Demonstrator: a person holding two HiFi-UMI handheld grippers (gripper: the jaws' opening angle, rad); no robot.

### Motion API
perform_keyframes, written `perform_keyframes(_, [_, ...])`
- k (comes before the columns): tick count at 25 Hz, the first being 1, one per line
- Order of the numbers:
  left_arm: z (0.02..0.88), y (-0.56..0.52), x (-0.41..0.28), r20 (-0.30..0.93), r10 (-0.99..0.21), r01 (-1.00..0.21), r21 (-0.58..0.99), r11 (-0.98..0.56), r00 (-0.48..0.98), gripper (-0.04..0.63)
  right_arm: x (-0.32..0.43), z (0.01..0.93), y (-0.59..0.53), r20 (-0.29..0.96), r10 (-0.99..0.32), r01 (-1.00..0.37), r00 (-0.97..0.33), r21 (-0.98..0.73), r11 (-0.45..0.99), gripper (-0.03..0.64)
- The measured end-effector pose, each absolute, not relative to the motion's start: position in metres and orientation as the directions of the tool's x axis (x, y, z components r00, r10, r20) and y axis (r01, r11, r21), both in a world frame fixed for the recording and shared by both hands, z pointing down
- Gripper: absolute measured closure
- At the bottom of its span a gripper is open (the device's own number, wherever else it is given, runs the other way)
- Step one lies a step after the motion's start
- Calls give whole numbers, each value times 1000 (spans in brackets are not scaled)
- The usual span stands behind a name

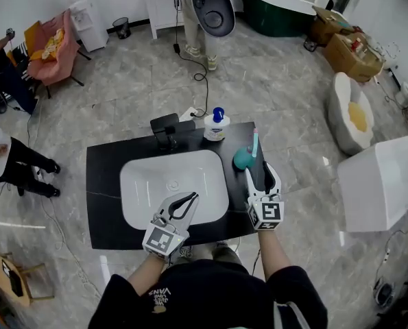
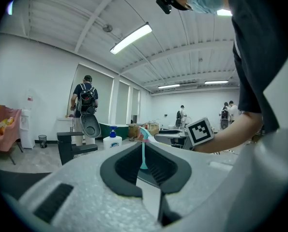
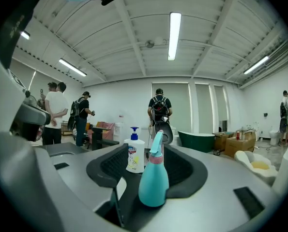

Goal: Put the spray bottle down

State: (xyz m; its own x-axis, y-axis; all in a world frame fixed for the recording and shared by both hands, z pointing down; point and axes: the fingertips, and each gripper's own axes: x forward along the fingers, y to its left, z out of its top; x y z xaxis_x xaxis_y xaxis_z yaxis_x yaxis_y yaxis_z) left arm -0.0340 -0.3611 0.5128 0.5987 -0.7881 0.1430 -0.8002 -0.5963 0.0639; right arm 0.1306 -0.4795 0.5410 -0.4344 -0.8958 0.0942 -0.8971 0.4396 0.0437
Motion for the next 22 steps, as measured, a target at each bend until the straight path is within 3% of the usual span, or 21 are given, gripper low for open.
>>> perform_keyframes(11, [507,-310,-53,102,-679,-686,57,-725,727,574,125,501,-368,28,-955,-955,-297,15,297,487])
perform_keyframes(18, [510,-282,-62,96,-623,-629,55,-775,776,575,112,483,-300,3,-968,-967,-251,33,251,611])
perform_keyframes(22, [504,-274,-63,79,-611,-615,41,-787,788,574,111,475,-278,-11,-973,-973,-230,10,230,612])
